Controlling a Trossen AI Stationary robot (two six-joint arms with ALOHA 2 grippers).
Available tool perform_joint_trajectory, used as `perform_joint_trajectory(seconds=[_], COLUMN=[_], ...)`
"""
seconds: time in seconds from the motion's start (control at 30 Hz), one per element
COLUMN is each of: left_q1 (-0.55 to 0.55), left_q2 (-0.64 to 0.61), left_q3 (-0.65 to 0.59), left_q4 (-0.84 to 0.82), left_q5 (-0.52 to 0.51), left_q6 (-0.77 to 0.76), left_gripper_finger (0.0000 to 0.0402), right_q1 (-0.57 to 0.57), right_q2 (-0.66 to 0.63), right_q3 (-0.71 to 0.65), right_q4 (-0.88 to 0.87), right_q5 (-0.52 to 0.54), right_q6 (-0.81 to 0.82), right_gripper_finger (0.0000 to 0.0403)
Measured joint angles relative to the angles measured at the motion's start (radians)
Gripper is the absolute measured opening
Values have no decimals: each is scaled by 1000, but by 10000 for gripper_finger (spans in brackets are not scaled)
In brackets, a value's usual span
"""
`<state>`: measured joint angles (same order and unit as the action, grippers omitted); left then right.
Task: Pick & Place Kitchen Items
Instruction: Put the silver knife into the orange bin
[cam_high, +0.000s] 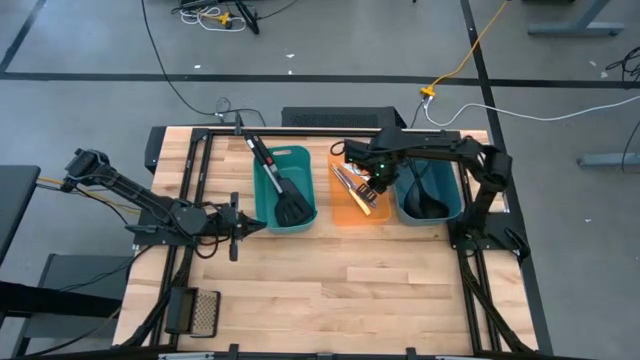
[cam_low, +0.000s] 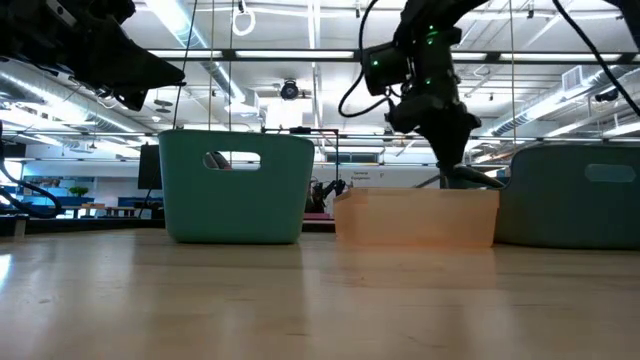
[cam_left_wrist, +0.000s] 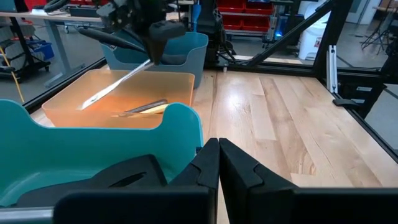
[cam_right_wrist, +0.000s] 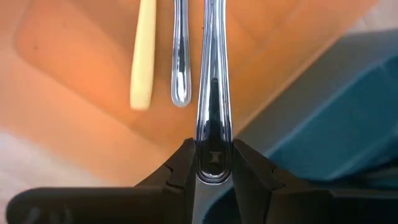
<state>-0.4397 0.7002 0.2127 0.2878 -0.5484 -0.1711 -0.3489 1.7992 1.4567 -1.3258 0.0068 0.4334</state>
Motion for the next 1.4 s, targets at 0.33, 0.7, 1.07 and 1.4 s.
perform_joint_trajectory(seconds=[0.33,0.7,1.07,1.4], left_q1=[0,0,0,0], left_q2=[0,0,0,0], left_q3=[0,0,0,0], left_q4=[0,0,-1,-1], left_q5=[0,21,22,22], left_q6=[1,0,1,2], left_gripper_finger=[11,11,11,11], right_q1=[7,26,30,36], right_q2=[70,201,302,211], right_q3=[0,0,3,-1], right_q4=[120,153,161,114], right_q5=[-2,-22,-62,128], right_q6=[80,127,94,-9], right_gripper_finger=[86,85,83,172])
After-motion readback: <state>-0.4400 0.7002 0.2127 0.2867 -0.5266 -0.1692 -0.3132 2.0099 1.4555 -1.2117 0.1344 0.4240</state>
